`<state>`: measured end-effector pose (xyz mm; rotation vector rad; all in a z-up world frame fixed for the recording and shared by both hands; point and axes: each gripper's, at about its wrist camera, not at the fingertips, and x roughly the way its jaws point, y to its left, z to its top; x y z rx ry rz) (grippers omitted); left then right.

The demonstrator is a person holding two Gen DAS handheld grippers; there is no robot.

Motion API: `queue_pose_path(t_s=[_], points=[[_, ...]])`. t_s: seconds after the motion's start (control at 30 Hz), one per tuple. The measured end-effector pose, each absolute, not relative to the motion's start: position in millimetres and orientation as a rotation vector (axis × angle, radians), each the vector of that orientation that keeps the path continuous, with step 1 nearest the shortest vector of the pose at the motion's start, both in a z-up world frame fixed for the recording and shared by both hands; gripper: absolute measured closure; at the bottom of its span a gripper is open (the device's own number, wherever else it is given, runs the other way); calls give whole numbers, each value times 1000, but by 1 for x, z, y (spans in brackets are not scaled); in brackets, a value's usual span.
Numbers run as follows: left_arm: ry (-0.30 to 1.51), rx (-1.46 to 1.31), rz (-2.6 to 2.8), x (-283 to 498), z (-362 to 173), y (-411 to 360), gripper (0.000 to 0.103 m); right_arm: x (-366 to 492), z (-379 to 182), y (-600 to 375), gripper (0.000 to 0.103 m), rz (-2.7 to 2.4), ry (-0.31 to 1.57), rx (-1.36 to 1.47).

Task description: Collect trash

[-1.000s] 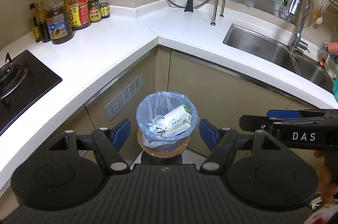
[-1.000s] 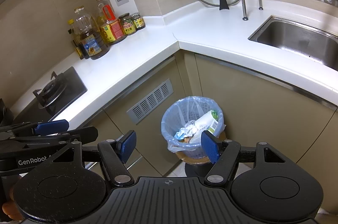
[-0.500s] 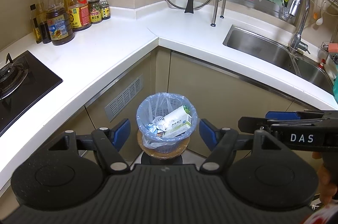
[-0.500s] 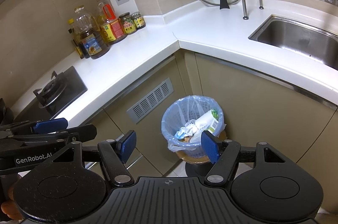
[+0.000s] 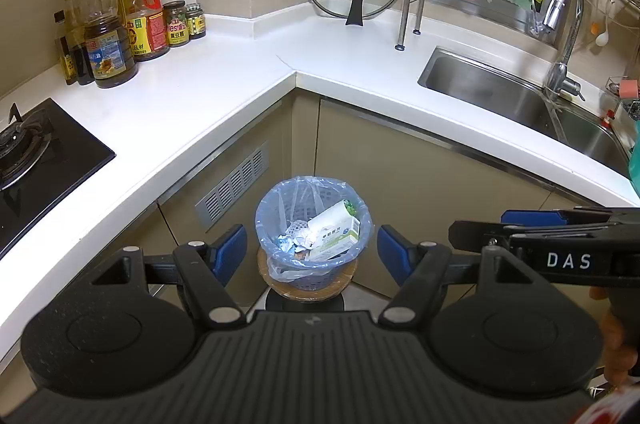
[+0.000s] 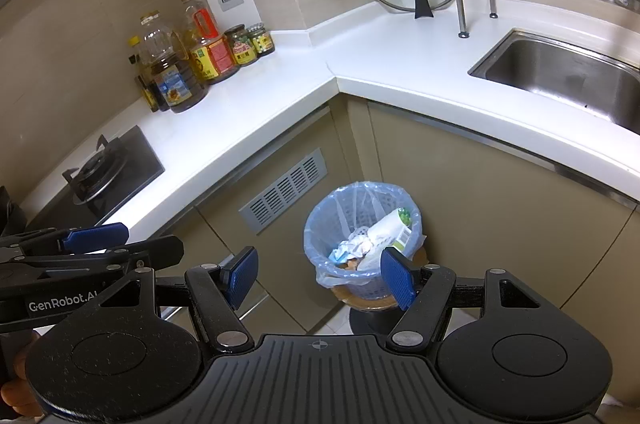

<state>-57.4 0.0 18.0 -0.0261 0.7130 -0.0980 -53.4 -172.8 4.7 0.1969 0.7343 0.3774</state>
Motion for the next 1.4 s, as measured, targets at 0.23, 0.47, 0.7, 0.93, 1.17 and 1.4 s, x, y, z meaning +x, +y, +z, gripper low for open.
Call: queue_pose_path(t_s=[0.23,0.47,0.7,0.93,1.17,1.4], points=[[713,-25,-99,-57,18,-1,33,-53,5,-174,35,377,734,196],[714,-25,-99,-57,18,-1,33,-54,5,-174,35,378,733,194],[714,-23,-101,-58,17,-2,33,-54,6,-176,35,380,732,194],[713,-22,-102,-57,17,-2,33,-53,6,-176,35,381,732,193],[712,-23,-103,-57,17,-3,32,-52,6,-177,35,381,733,193],[709,-19,-118,-50,15,-2,32,-48,5,-179,35,375,739,196]])
